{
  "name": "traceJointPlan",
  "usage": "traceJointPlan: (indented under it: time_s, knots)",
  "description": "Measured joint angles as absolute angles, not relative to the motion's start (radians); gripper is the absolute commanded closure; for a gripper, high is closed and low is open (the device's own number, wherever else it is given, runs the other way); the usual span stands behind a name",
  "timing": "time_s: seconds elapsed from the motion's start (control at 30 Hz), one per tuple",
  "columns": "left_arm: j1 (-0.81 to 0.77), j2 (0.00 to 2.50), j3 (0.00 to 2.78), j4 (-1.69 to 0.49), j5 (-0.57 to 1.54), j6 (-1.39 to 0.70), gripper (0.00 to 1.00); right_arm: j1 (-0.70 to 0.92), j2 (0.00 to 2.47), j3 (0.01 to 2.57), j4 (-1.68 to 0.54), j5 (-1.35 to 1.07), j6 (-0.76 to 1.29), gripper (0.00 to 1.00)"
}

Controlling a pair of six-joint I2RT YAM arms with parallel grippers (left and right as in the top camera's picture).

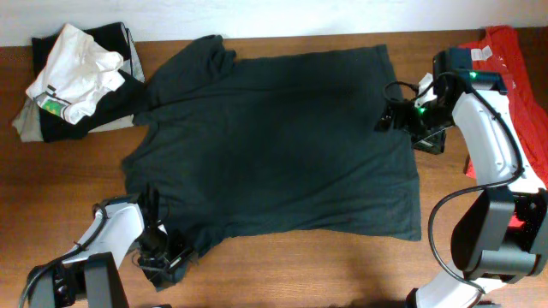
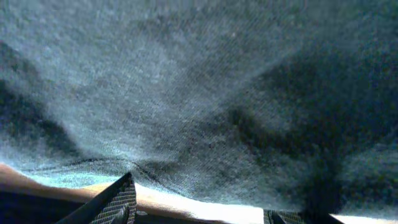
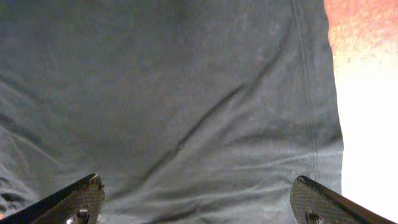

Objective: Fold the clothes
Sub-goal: 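Grasp the shirt's bottom hem corners with left and right grippers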

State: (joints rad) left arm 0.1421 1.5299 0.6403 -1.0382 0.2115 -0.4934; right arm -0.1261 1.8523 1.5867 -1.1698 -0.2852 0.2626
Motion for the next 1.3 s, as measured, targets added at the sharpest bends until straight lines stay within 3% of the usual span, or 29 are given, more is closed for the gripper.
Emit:
traceJointPlan:
  time_s: [0.03,0.13,0.17,0.5,0.7,0.9,1.1,1.3]
  knots:
    - [0.142,1.53,0.64,-1.037,0.21,-0.491,0.68,-0.126,1.852,1.587,-1.177,-0.279,0.263,0.01]
    - [0.142,1.53,0.64,-1.032,0.208,-0.485,0.95,-0.128,1.852,1.587,-1.201,-0.246,0.279,0.01]
    - [0.142,1.53,0.64,-1.031,0.209,-0.484,0.99,-0.131,1.852,1.587,-1.216,-0.223,0.297,0.01]
    - [0.142,1.53,0.64,-1.031,0.21,-0.479,0.99,-0.357,1.731,1.554,-1.342,-0.112,0.415,0.01]
    - [0.142,1.53,0.639,-1.027,0.21,-0.479,0.99,-0.371,1.574,1.161,-1.239,-0.105,0.506,0.01]
    - [0.142,1.53,0.639,-1.018,0.21,-0.479,0.99,-0.366,1.487,0.947,-1.232,-0.105,0.58,0.01]
    - [0.142,1.53,0.639,-1.012,0.21,-0.479,0.99,-0.366,1.483,0.725,-1.011,-0.18,0.699,0.01]
    - [0.142,1.53,0.639,-1.012,0.21,-0.479,0.99,-0.366,1.483,0.699,-0.879,-0.192,0.743,0.01]
